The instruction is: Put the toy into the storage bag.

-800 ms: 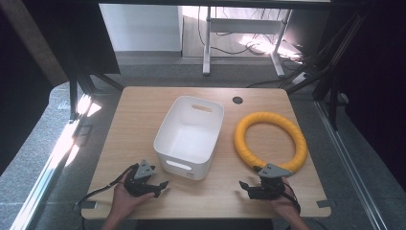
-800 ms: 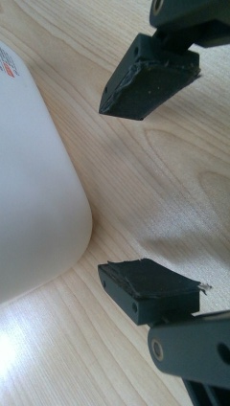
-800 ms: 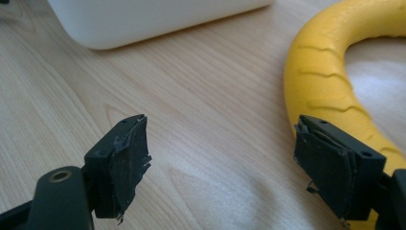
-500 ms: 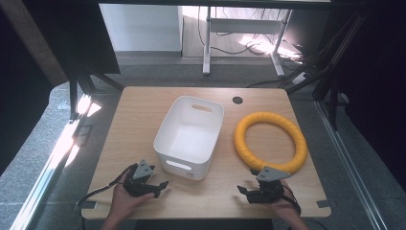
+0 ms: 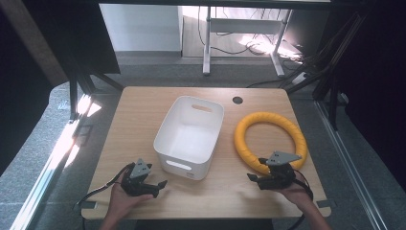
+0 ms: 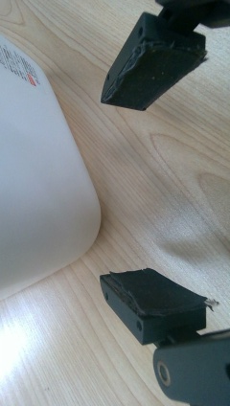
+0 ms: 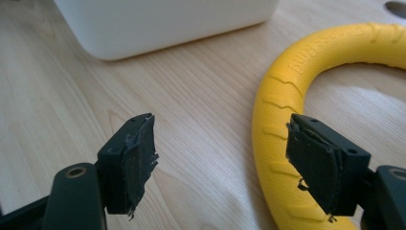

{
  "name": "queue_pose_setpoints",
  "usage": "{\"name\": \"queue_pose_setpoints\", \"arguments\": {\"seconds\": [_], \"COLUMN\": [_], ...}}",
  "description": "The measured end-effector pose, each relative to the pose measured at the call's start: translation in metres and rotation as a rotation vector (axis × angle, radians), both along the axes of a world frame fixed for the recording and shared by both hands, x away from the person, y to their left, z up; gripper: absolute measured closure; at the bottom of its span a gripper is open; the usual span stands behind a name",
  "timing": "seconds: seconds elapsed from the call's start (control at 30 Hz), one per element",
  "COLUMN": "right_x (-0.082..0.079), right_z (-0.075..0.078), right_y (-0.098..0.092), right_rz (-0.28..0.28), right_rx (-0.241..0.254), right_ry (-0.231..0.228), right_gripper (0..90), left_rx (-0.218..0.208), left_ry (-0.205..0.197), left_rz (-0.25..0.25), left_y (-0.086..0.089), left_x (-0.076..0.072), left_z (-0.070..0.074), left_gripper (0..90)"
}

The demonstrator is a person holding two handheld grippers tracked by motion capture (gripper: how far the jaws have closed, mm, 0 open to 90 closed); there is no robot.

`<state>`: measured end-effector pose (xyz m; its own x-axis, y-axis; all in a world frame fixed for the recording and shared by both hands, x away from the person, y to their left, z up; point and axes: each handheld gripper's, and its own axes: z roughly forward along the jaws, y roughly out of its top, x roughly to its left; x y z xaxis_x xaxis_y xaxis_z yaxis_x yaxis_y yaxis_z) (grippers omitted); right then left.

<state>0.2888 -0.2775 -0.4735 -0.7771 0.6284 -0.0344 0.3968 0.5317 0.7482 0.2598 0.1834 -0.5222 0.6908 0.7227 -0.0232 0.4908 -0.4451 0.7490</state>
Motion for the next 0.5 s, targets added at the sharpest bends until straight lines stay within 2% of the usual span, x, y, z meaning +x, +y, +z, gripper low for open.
{"name": "queue_pose_setpoints", "arguments": {"seconds": [0.03,0.07,0.1,0.13,0.17,0.2,0.5], "right_x": [0.003,0.01,0.01,0.017,0.017,0.025,0.053], "right_z": [0.002,0.006,0.006,0.009,0.009,0.011,0.005], "right_y": [0.0,0.002,0.002,0.003,0.003,0.004,0.005], "right_rz": [0.009,0.021,0.021,0.043,0.043,0.056,0.07], "right_rx": [-0.023,-0.067,-0.067,-0.097,-0.097,-0.129,-0.216], "right_ry": [0.003,0.008,0.008,0.021,0.021,0.036,0.103], "right_gripper": [25.6,25.0,25.0,24.0,24.0,23.1,23.1], "left_rx": [-0.001,0.001,0.0,-0.004,-0.004,-0.002,-0.004], "left_ry": [0.004,0.008,0.013,0.022,0.022,0.025,0.035], "left_rz": [-0.002,-0.005,-0.009,-0.028,-0.028,-0.035,-0.048], "left_y": [0.0,-0.001,-0.001,-0.002,-0.002,-0.002,-0.004], "left_x": [0.0,0.001,0.001,0.001,0.001,0.001,0.001], "left_z": [0.0,-0.001,-0.001,-0.002,-0.002,-0.003,-0.005], "left_gripper": [14.1,14.1,14.1,14.5,14.5,14.5,14.8]}}
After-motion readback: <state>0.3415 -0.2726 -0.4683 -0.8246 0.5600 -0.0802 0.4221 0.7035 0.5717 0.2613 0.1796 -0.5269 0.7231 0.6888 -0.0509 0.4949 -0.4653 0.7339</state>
